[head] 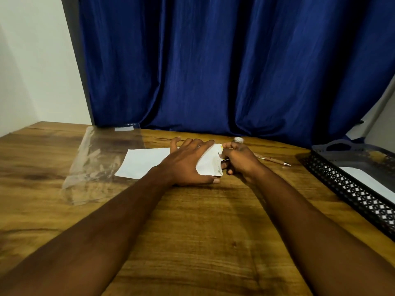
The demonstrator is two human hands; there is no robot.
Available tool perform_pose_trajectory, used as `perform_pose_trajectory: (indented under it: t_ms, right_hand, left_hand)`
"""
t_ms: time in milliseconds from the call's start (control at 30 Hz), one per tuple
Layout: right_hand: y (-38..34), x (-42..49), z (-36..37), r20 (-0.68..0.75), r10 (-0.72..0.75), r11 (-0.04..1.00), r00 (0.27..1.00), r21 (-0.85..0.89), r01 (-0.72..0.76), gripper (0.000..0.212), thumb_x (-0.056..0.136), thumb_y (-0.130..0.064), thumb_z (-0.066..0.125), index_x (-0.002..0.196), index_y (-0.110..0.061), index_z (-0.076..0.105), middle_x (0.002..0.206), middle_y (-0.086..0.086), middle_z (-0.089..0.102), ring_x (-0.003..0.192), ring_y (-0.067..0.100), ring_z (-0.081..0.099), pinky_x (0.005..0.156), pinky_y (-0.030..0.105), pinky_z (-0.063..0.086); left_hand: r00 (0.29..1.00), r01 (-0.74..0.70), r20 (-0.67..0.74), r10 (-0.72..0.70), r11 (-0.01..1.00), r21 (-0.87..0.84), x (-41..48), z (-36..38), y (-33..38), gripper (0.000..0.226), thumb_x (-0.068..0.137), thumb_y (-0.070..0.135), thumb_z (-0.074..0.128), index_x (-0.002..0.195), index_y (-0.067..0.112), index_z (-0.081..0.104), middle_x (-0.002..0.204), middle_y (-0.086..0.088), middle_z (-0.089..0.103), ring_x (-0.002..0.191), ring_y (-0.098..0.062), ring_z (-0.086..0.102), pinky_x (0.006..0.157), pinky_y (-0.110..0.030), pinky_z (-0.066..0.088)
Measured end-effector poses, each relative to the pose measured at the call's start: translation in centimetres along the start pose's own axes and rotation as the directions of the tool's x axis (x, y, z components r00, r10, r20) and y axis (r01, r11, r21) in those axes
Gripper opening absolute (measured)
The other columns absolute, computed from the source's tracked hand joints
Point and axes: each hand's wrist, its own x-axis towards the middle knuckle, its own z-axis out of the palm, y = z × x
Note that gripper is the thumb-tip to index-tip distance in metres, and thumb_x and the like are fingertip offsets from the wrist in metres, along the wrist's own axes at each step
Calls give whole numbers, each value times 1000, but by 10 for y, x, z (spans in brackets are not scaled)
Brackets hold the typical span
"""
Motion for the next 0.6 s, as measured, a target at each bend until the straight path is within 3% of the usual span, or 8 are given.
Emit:
perform_pose_trajectory:
  t_ms: [233, 333, 433, 600]
  right_hand:
    - [-3, -3, 0, 3, -2, 998, 1000, -65, 3, 36, 94, -3, 62, 126, -19, 58, 67, 2, 74, 51, 14, 65, 43, 25, 37]
    - [-2, -7, 1, 50, 4, 994, 999, -108, 1, 35, 96, -8, 69, 126, -21, 57, 79, 8, 78, 55, 14, 67, 43, 26, 40]
    - [-2, -8, 0, 76, 16, 999, 997, -36, -13, 33, 96, -4, 67, 125, -18, 60, 88, 11, 78, 58, 15, 65, 45, 27, 38]
    - [-1, -5, -1, 91, 41, 999, 995, -16, -39, 38, 85, 2, 65, 121, -11, 65, 113, 20, 77, 84, 27, 67, 48, 28, 42]
  left_hand:
    - [1000, 3, -18, -3, 999, -33, -6, -1, -1, 114, 71, 94, 54, 161, 41, 8, 159, 6, 32, 147, -18, 27, 121, -56, 2]
    - [999, 5, -44, -7, 999, -43, -9, 0, -3, 113, 72, 93, 55, 161, 40, 10, 156, 6, 34, 145, -17, 28, 121, -56, 4]
    - [999, 14, -49, -16, 999, -40, -11, 0, -4, 113, 72, 92, 56, 161, 40, 10, 156, 7, 34, 146, -17, 27, 121, -57, 5]
    - [1000, 14, -24, -15, 1000, -21, -12, -4, -3, 114, 73, 91, 59, 162, 39, 8, 161, 5, 28, 149, -19, 21, 122, -56, 2]
